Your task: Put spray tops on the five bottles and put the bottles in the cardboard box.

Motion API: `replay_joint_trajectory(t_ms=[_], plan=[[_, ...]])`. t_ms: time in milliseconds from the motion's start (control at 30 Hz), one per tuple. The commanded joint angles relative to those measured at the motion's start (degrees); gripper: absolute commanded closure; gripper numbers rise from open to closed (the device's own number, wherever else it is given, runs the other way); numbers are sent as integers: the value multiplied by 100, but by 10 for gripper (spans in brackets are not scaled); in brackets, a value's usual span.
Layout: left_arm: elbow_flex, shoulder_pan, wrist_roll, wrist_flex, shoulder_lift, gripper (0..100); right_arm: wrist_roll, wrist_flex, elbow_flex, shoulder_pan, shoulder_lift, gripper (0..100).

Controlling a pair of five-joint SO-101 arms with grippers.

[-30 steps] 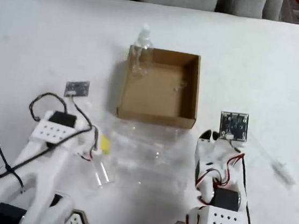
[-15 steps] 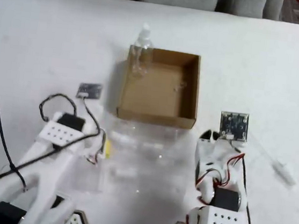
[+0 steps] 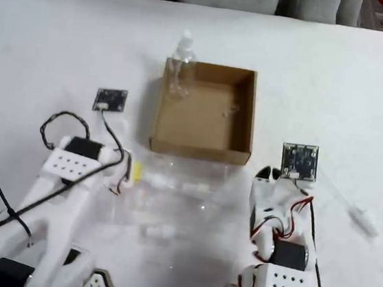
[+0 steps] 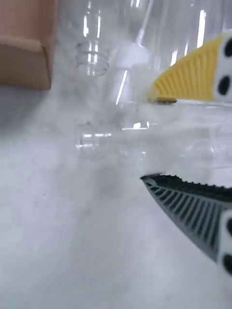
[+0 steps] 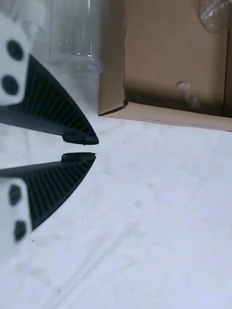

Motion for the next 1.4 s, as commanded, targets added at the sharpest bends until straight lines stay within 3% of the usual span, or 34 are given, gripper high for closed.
replay_joint_trajectory(t_ms=[0, 367, 700, 1100, 1367], plan=[[-316, -127, -114, -167, 31, 641, 79, 22, -53, -31, -40, 981], [-325, -127, -97, -70, 40, 765, 79, 22, -53, -40, -40, 981], [-360, -295, 325, 114, 92, 710, 79, 22, -53, -22, -40, 981], [-888, -312, 642, 88, 1323, 710, 79, 22, -53, -22, -40, 981], [-615, 268, 615, -158, 1341, 730, 79, 22, -53, -22, -40, 981]])
